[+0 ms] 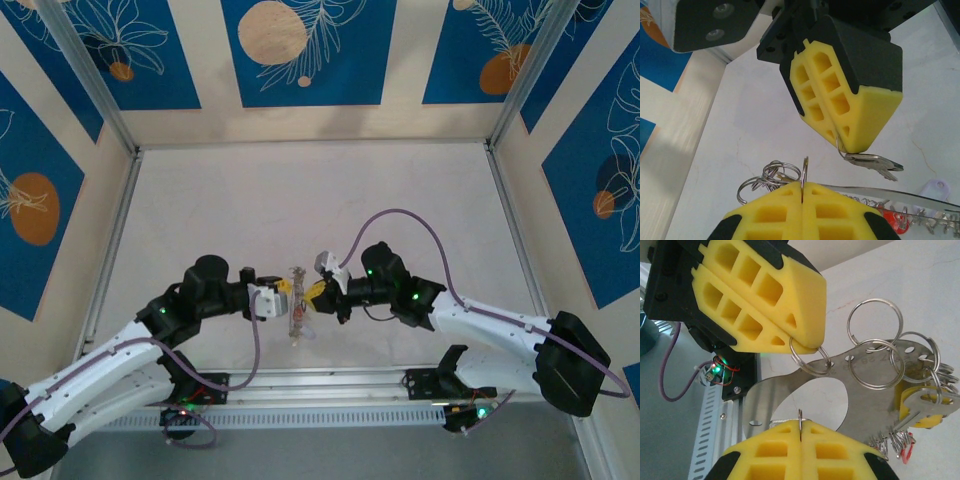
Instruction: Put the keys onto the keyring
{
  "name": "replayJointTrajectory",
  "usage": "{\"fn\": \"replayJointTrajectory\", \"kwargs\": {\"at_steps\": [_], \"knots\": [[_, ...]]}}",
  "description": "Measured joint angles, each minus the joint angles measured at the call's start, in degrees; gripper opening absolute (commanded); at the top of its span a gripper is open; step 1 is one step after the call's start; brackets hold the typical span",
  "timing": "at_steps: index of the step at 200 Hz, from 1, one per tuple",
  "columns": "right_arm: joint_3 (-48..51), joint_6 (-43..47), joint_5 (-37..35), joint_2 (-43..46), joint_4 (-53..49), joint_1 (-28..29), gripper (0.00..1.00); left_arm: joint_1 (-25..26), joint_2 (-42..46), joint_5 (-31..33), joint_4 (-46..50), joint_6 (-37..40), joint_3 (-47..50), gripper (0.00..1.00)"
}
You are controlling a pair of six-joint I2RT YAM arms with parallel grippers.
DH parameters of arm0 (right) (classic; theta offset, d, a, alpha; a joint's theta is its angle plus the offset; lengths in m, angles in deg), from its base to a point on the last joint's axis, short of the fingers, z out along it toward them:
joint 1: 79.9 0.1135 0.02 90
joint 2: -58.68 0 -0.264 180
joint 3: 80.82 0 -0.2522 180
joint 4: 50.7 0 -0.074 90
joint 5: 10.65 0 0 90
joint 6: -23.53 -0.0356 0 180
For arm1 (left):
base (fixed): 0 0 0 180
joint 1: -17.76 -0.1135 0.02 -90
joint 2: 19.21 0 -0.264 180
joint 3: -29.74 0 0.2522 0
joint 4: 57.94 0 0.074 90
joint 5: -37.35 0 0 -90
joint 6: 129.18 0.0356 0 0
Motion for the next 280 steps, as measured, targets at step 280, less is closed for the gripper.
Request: {"fn": "replayJointTrajectory", "kwargs": {"at_steps": [280], "knots": [[-3.87,-6.10,0.33,-4.09,2.43,0.57,0.00,0.00,-0.11,3.61,1.81,0.28,-0.02,0.00]]}}
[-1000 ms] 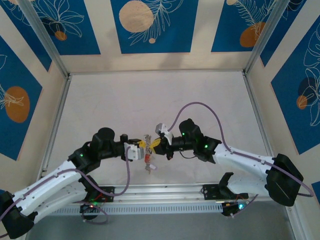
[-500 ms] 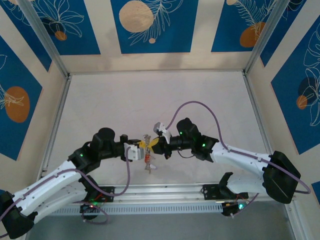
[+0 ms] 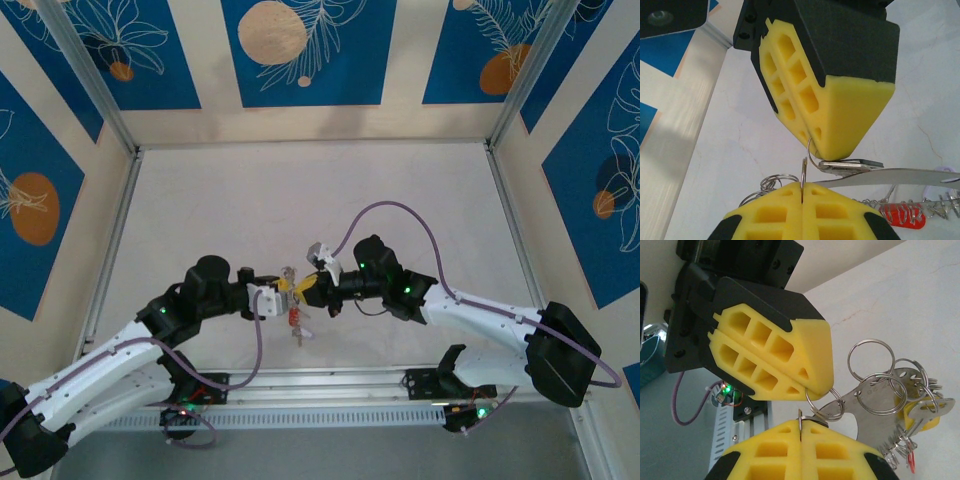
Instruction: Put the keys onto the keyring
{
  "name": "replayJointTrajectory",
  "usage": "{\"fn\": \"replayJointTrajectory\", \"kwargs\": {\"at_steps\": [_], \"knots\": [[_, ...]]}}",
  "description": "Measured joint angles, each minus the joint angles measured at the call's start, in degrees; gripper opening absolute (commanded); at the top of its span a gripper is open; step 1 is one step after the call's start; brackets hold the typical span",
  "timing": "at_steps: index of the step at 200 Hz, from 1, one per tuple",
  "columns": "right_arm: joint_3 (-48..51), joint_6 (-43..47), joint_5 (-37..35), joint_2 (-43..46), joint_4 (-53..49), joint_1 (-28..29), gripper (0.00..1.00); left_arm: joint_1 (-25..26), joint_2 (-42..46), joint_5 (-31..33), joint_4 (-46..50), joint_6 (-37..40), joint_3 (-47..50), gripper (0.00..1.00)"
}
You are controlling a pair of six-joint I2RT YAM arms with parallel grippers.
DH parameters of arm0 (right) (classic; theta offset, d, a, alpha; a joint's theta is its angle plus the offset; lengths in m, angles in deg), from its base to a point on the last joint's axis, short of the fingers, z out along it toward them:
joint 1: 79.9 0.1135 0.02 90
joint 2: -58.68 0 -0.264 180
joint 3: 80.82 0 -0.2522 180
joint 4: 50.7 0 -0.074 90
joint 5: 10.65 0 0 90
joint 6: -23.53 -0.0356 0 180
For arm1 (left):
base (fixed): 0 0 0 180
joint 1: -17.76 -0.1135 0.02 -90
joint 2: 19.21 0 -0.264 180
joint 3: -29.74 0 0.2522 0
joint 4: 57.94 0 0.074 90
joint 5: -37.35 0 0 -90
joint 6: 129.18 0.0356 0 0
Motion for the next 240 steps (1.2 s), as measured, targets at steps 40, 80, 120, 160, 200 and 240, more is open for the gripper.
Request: {"fn": "replayJointTrajectory", "kwargs": {"at_steps": [40,80,120,160,200,240], "knots": [[-0.42,-0.46,-0.04,-0.22,0.42,0.00,0.00,0.00,0.00,0.11,0.09,-0.20,0.00,0.00],[-0.61,-1.01,-0.57,-0.74,0.42,0.00,0.00,0.00,0.02,0.11,0.13,-0.20,0.00,0.00],[-1.25,-1.73,-1.68,-0.94,0.02,0.02,0.00,-0.02,0.57,0.11,0.17,-0.15,0.00,0.00],[-1.40,-3.21,-2.25,-0.94,-0.39,0.00,0.00,-0.15,1.36,-0.39,0.13,0.55,0.00,0.00],[-1.40,-5.18,-2.49,-0.98,-0.81,-0.90,0.00,-0.15,2.78,-1.22,0.09,1.51,0.11,0.00],[-1.40,-6.43,-2.49,-1.01,-0.22,-2.67,0.00,-0.11,3.54,-2.91,0.11,2.51,0.42,0.00]]}}
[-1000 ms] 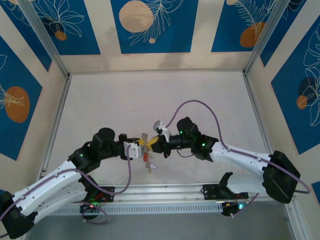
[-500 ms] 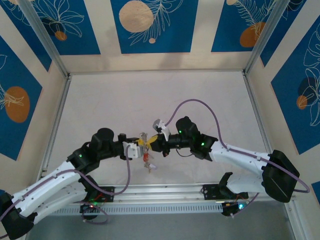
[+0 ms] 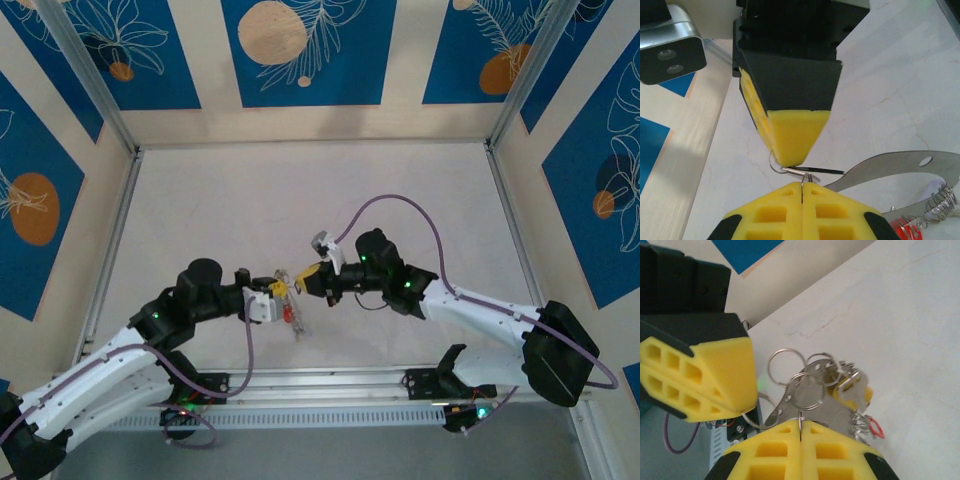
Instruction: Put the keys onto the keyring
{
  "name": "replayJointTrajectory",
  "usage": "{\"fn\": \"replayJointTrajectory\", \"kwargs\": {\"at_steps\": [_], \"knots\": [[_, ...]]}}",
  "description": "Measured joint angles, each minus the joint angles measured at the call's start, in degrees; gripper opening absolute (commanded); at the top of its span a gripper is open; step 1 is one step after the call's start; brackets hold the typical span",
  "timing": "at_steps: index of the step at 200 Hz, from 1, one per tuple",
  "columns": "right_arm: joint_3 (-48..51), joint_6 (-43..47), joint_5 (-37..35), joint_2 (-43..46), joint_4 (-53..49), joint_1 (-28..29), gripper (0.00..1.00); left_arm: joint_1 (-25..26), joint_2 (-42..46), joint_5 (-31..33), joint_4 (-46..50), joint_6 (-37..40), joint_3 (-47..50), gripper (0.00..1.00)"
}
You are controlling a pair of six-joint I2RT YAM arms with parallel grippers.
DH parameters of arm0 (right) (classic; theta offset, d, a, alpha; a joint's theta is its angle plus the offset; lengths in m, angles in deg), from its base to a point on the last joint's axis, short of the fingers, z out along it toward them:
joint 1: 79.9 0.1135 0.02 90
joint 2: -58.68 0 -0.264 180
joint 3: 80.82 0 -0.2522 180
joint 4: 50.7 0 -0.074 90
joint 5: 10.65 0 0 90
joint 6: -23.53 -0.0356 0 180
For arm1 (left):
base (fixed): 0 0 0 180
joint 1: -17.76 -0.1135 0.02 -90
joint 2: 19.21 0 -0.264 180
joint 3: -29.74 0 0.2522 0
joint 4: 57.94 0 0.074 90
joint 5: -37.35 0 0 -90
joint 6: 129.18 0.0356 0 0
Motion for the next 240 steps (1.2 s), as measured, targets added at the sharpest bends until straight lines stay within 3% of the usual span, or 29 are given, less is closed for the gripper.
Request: {"fn": "replayJointTrajectory", "kwargs": {"at_steps": [92,156,205,240], "knots": [[2.73,0.59,2.91,1.25,1.62,-1.86,0.00,0.00,-0.72,0.07,0.00,-0.11,0.26,0.00],[2.95,7.45,-1.55,5.07,-11.58,-9.35,0.00,0.00,-4.22,0.07,1.81,-1.73,-0.26,0.00],[3.04,9.53,-6.71,4.94,-22.16,-10.51,0.00,0.00,-5.22,0.07,1.75,-3.21,-0.37,0.00],[1.31,6.60,-9.88,-3.61,-24.70,-11.52,0.00,0.00,-5.29,0.07,1.70,-3.48,-0.37,0.00]]}}
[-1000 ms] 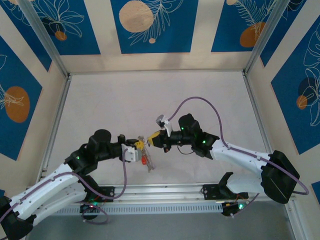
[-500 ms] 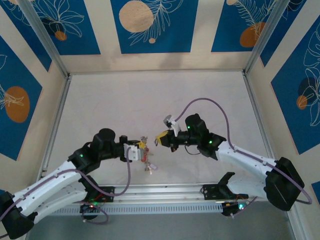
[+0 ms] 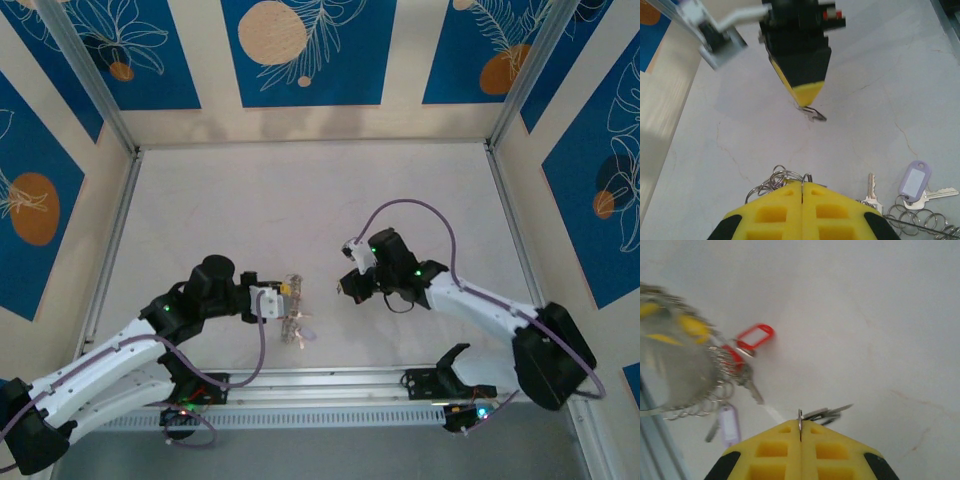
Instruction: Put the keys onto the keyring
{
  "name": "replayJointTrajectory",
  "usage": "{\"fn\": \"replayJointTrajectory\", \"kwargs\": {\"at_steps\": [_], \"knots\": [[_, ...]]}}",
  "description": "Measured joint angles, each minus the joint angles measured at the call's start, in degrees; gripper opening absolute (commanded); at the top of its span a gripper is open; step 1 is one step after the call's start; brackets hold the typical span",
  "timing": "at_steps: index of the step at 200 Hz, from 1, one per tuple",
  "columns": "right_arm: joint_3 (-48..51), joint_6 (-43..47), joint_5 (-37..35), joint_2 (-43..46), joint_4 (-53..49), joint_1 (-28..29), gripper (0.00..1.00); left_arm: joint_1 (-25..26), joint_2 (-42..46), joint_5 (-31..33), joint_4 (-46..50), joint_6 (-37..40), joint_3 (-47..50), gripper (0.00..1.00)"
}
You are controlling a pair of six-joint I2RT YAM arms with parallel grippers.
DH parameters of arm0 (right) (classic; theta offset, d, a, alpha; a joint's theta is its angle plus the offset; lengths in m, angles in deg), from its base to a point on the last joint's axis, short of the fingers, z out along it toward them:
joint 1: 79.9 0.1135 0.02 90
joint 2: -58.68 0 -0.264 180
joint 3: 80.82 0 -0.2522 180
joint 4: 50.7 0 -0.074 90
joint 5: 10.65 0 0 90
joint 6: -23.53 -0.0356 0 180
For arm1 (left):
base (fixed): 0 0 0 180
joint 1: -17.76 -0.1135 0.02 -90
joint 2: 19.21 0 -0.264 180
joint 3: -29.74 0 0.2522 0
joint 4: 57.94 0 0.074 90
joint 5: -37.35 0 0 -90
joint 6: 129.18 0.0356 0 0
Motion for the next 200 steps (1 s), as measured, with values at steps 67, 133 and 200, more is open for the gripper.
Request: {"fn": "replayJointTrajectory", "kwargs": {"at_steps": [67,133,200], "knots": [[-1.16,-4.07,-2.99,-10.21,0.07,0.07,0.00,0.00,-0.07,0.00,0.02,-0.74,0.00,0.00],[-1.99,-4.31,-3.76,-13.55,2.43,0.02,0.00,0.00,-0.09,0.00,0.04,-0.74,0.00,0.00],[-2.25,-3.93,-3.78,-15.19,4.83,0.09,0.18,0.00,-0.09,0.00,0.02,-0.74,0.00,0.00]]}}
